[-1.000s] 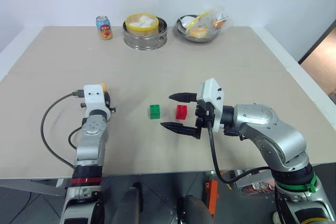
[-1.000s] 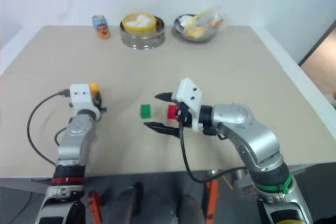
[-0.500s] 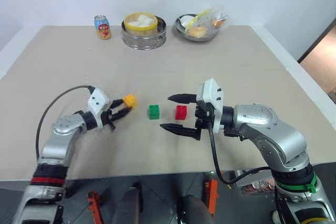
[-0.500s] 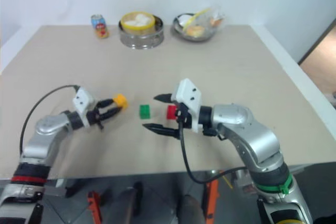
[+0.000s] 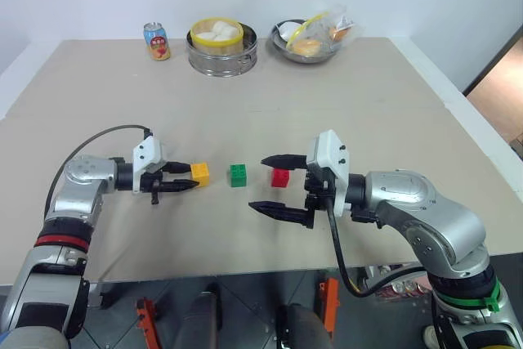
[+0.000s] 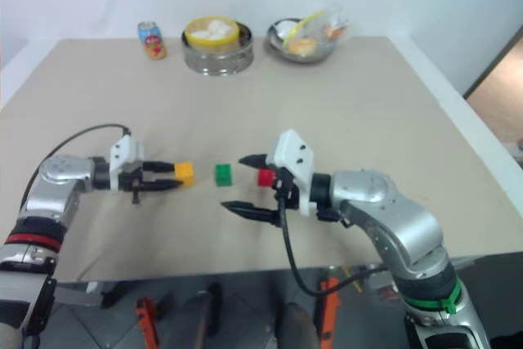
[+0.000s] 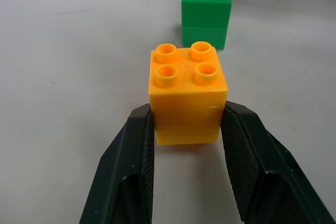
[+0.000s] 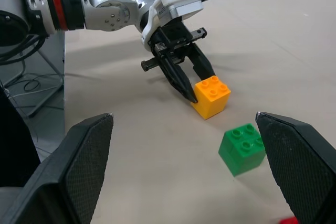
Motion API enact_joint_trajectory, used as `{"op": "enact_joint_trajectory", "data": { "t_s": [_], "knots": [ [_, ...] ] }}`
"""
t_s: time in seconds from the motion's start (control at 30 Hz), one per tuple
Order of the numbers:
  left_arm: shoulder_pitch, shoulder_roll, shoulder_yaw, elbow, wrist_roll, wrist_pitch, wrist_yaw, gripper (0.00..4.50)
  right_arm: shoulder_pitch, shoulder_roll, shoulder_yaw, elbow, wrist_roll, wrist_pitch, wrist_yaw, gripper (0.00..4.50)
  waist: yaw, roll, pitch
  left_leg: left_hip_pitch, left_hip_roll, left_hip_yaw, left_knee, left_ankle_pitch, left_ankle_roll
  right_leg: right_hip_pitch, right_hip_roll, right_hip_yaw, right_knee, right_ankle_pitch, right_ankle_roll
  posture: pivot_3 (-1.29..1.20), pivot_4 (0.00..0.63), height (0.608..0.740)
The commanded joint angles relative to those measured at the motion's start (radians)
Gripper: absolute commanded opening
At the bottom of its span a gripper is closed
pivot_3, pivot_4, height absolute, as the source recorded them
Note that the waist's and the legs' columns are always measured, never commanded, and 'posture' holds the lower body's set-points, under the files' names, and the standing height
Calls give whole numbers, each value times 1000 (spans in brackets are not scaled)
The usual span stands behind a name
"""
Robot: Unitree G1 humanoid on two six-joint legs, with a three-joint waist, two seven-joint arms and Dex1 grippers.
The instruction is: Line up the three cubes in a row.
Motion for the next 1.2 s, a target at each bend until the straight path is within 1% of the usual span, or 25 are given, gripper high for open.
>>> {"op": "enact_joint_trajectory", "data": {
  "t_s": [0.03,0.3,0.73,1.03,1.07,1.1,1.13,1.17,1.2],
  "knots": [
    [-42,-1,-1,35,12,-44,-22,1254,14,-19,-37,-49,7,-5,-14,4500,0,0,0,0,1,1,0,0,0,0,1,0,0,0,0,0,150,740],
    [-71,2,6,94,26,-67,-42,1254,35,-34,-45,-59,9,-14,-31,4500,0,0,0,0,7,4,4,-1,-1,-1,2,-2,0,4,-1,0,150,740],
    [-43,34,25,54,10,-20,-64,1254,25,-34,-32,-51,7,-17,-26,4500,0,0,0,0,9,6,6,-2,-1,-2,2,-2,0,7,-2,0,150,740],
    [-42,24,0,82,48,-68,-67,1254,18,-30,-24,-46,2,-20,-22,4500,0,0,0,0,9,7,7,-2,-1,-2,2,-2,0,7,-1,0,150,740],
    [-44,26,-4,87,54,-72,-70,1755,18,-30,-24,-46,3,-20,-23,4500,0,0,0,0,9,7,7,-2,-1,-2,2,-2,0,7,-2,0,150,740],
    [-48,27,-5,94,58,-81,-71,2384,17,-30,-23,-48,4,-19,-24,4500,0,0,0,0,9,7,7,-2,-1,-2,2,-2,0,7,-2,0,150,740],
    [-50,27,-5,98,61,-88,-72,2384,17,-29,-23,-48,4,-18,-25,4500,0,0,0,0,9,7,7,-2,-1,-2,2,-2,0,7,-2,0,150,740],
    [-54,29,-4,102,63,-88,-75,2928,17,-29,-22,-49,5,-16,-27,4500,0,0,0,0,9,7,7,-2,-1,-2,2,-2,0,7,-1,0,150,740],
    [-57,31,-3,105,64,-88,-78,3237,17,-29,-22,-50,6,-15,-28,4500,0,0,0,0,9,7,7,-2,-1,-2,2,-2,0,7,-1,0,150,740]
  ]
}}
